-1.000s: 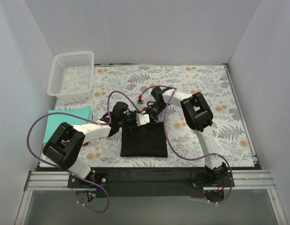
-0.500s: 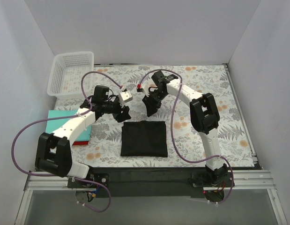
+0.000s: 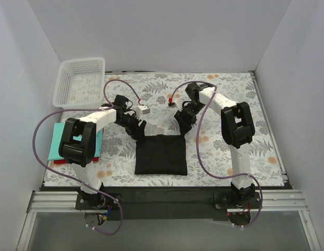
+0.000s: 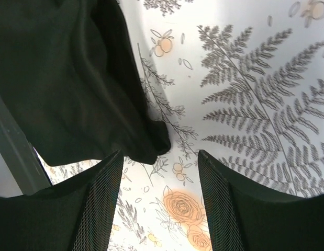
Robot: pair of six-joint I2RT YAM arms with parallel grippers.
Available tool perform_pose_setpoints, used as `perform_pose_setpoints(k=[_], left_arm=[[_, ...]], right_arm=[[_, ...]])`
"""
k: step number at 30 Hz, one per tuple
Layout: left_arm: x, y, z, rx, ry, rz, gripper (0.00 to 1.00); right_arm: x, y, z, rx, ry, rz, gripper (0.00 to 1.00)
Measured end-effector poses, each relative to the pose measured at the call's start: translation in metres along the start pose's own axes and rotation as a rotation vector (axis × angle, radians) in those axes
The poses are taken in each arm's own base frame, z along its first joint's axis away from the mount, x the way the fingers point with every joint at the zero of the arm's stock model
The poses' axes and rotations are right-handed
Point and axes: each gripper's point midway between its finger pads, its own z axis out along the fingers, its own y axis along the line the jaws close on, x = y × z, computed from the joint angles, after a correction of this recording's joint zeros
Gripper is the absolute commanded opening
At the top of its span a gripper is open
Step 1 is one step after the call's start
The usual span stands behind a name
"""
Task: Fold and stack the t-shirts
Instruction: Fold the tshirt
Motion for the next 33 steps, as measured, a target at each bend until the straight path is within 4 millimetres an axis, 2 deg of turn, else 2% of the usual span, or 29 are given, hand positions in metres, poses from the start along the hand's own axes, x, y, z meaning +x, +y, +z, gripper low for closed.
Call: perform_pose_setpoints(k=[6,8,13,15,18,19,23,24,27,28,30,33], left_arm=[[0.006,0.012,0.003,-0.039,0.034,-0.003,0.54],[0.002,0.016,0.002,-0.049,0.032,0.004,0.49],[0.001,0.021,0.001,-0.061,0.032,0.010,0.49],[0.002,0.022,0.000,-0.064,0.032,0.006,0.54],[0.004,0.025,0.000,-0.067,0.036,-0.004,0.54],[0.005,0.026,0.001,-0.066,0.039,-0.008,0.52],[0.012,0.027,0.006,-0.050,0.057,-0.028,0.31],[0.013,0.026,0.006,-0.045,0.062,-0.032,0.21],[0.014,0.024,0.004,-0.033,0.066,-0.041,0.08],[0.014,0.023,0.003,-0.029,0.064,-0.044,0.00],[0.013,0.023,0.001,-0.026,0.063,-0.056,0.00],[0.013,0.025,-0.005,-0.033,0.055,-0.073,0.00]], right_arm=[[0.001,0.007,0.006,-0.019,0.015,-0.036,0.61],[0.000,0.008,0.007,-0.023,0.016,-0.045,0.57],[0.001,0.012,0.012,-0.037,0.026,-0.068,0.45],[0.005,0.014,0.014,-0.043,0.035,-0.066,0.45],[0.006,0.014,0.015,-0.044,0.042,-0.068,0.48],[0.006,0.015,0.015,-0.043,0.044,-0.070,0.48],[0.007,0.014,0.016,-0.041,0.050,-0.077,0.43],[0.007,0.014,0.016,-0.041,0.052,-0.079,0.37],[0.008,0.014,0.016,-0.042,0.055,-0.087,0.23],[0.009,0.014,0.016,-0.041,0.055,-0.087,0.14],[0.009,0.014,0.015,-0.041,0.058,-0.086,0.02],[0.009,0.015,0.015,-0.041,0.058,-0.081,0.01]])
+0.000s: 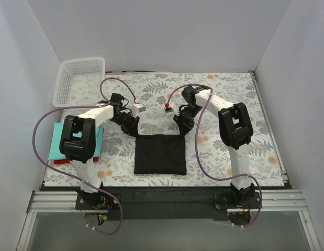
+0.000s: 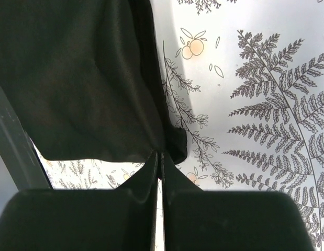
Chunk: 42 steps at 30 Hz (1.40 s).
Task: Fold and stack the t-shirts
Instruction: Fold the tshirt
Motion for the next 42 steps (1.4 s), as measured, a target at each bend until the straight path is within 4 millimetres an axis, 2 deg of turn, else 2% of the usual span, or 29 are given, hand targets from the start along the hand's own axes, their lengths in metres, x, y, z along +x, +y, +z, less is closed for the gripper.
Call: perform_pose_setpoints(k=[7,13,17,21,25,28,29,31,32,33,35,36,37,38,39,40,42], left_arm=[[-0.012,0.003,-0.026,-0.072,-0.047,0.037,0.00],[-0.008,0.024,-0.018,-0.131,-0.031,0.033,0.00],[0.000,0.047,-0.003,-0.167,-0.009,-0.002,0.00],[-0.011,0.058,-0.003,-0.190,-0.036,-0.018,0.00],[-0.028,0.071,0.001,-0.206,-0.073,-0.032,0.00],[-0.041,0.081,0.003,-0.217,-0.095,-0.048,0.00],[-0.046,0.085,0.004,-0.223,-0.105,-0.051,0.09],[-0.053,0.089,0.004,-0.231,-0.120,-0.057,0.21],[-0.054,0.090,0.003,-0.236,-0.122,-0.061,0.32],[-0.055,0.089,0.002,-0.238,-0.128,-0.067,0.36],[-0.056,0.089,-0.002,-0.250,-0.135,-0.083,0.45],[-0.057,0.089,-0.005,-0.254,-0.143,-0.097,0.62],[-0.057,0.089,-0.010,-0.260,-0.153,-0.107,0.69],[-0.057,0.087,-0.016,-0.263,-0.164,-0.127,0.69],[-0.059,0.084,-0.023,-0.263,-0.182,-0.145,0.80],[-0.062,0.077,-0.031,-0.248,-0.204,-0.151,0.80],[-0.072,0.055,-0.051,-0.213,-0.271,-0.160,0.81]], right_arm=[[-0.005,0.003,-0.010,0.029,-0.008,-0.015,0.01],[-0.009,-0.005,-0.013,0.064,0.000,0.003,0.01],[-0.018,-0.030,-0.006,0.103,-0.010,0.045,0.01],[-0.014,-0.058,0.002,0.145,-0.006,0.115,0.01],[-0.022,-0.081,-0.011,0.220,-0.023,0.132,0.01],[-0.035,-0.106,-0.021,0.290,-0.059,0.129,0.01],[-0.037,-0.113,-0.023,0.308,-0.070,0.133,0.04],[-0.040,-0.120,-0.030,0.334,-0.090,0.152,0.24],[-0.040,-0.124,-0.033,0.345,-0.101,0.163,0.34],[-0.041,-0.126,-0.036,0.355,-0.109,0.168,0.46],[-0.042,-0.129,-0.044,0.363,-0.135,0.190,0.58],[-0.043,-0.127,-0.048,0.362,-0.149,0.203,0.67],[-0.046,-0.124,-0.054,0.357,-0.172,0.210,0.73],[-0.049,-0.120,-0.060,0.354,-0.194,0.214,0.75],[-0.053,-0.112,-0.070,0.352,-0.221,0.215,0.90],[-0.058,-0.102,-0.080,0.344,-0.256,0.222,0.98],[-0.070,-0.074,-0.103,0.326,-0.330,0.211,0.98]])
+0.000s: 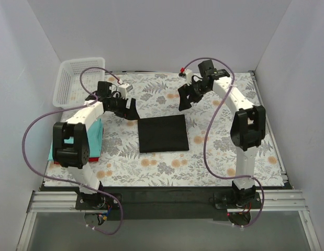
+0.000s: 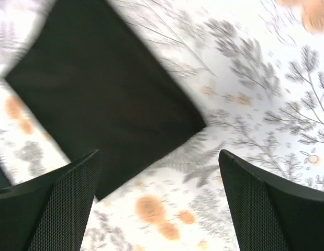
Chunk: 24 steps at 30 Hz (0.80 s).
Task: Fold and stack the t-shirts
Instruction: Fold the tshirt
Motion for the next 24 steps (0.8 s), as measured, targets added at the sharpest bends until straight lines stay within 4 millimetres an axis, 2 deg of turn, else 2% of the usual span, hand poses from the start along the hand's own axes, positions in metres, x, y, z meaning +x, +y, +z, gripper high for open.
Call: perform_pose_setpoints(k=[2,5,6,8,11,13,15,17,19,21,24], left_arm=[[-0.012,-0.035,-0.025,0.069,-0.071,-0.011,0.81],[-0.021,-0.095,-0.049,0.198,-0.134,-0.043,0.82],[-0.019,-0.116,-0.052,0.254,-0.141,-0.058,0.82],[-0.001,-0.155,-0.048,0.379,-0.104,-0.132,0.82],[0.044,-0.192,-0.030,0.503,0.026,-0.294,0.83],[0.065,-0.206,-0.020,0.552,0.104,-0.400,0.83],[0.073,-0.213,-0.012,0.581,0.150,-0.475,0.83],[0.071,-0.215,-0.005,0.600,0.164,-0.519,0.83],[0.069,-0.215,0.001,0.619,0.170,-0.550,0.84],[0.066,-0.212,0.005,0.627,0.167,-0.572,0.84],[0.070,-0.206,0.016,0.605,0.166,-0.598,0.84]], right_arm=[[-0.014,0.034,-0.026,-0.060,-0.087,0.002,0.98],[-0.014,0.092,-0.048,-0.213,-0.161,0.044,0.98],[-0.009,0.110,-0.049,-0.270,-0.163,0.072,0.98],[0.006,0.141,-0.039,-0.395,-0.138,0.169,0.98],[0.044,0.169,-0.008,-0.525,-0.052,0.356,0.98],[0.069,0.183,0.008,-0.573,0.007,0.470,0.98],[0.088,0.194,0.018,-0.600,0.062,0.573,0.98],[0.088,0.200,0.021,-0.617,0.070,0.608,0.98],[0.079,0.198,0.023,-0.619,0.037,0.594,0.98],[0.074,0.193,0.028,-0.618,0.008,0.591,0.98],[0.080,0.182,0.041,-0.605,0.007,0.625,0.98]])
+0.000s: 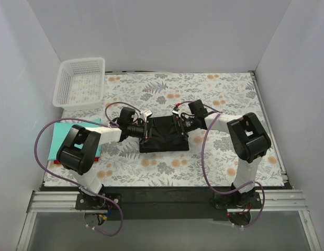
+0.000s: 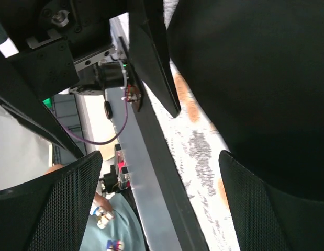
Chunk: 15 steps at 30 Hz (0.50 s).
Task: Fold and stack the t-shirts
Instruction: Fold the tshirt
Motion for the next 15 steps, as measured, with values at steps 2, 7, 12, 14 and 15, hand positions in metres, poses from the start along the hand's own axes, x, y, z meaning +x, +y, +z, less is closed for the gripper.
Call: perform_pose_setpoints(k=[2,7,12,14,15], left_arm=[[0.002,0.015,0.004,-0.026,-0.004,-0.024,0.84],[0.015,0.050,0.010,-0.096,0.007,-0.095,0.84],[0.014,0.057,0.004,-0.087,0.008,-0.125,0.84],[0.012,0.059,-0.001,-0.073,0.006,-0.139,0.84],[0.011,0.059,-0.003,-0.066,0.005,-0.143,0.84]], right_arm=[[0.002,-0.015,0.005,0.013,0.004,0.029,0.98],[0.014,-0.039,0.008,0.015,0.024,0.101,0.98],[0.016,-0.043,0.002,-0.010,0.009,0.093,0.98],[0.018,-0.045,-0.001,-0.019,0.006,0.101,0.98],[0.019,-0.047,-0.003,-0.022,0.003,0.104,0.98]])
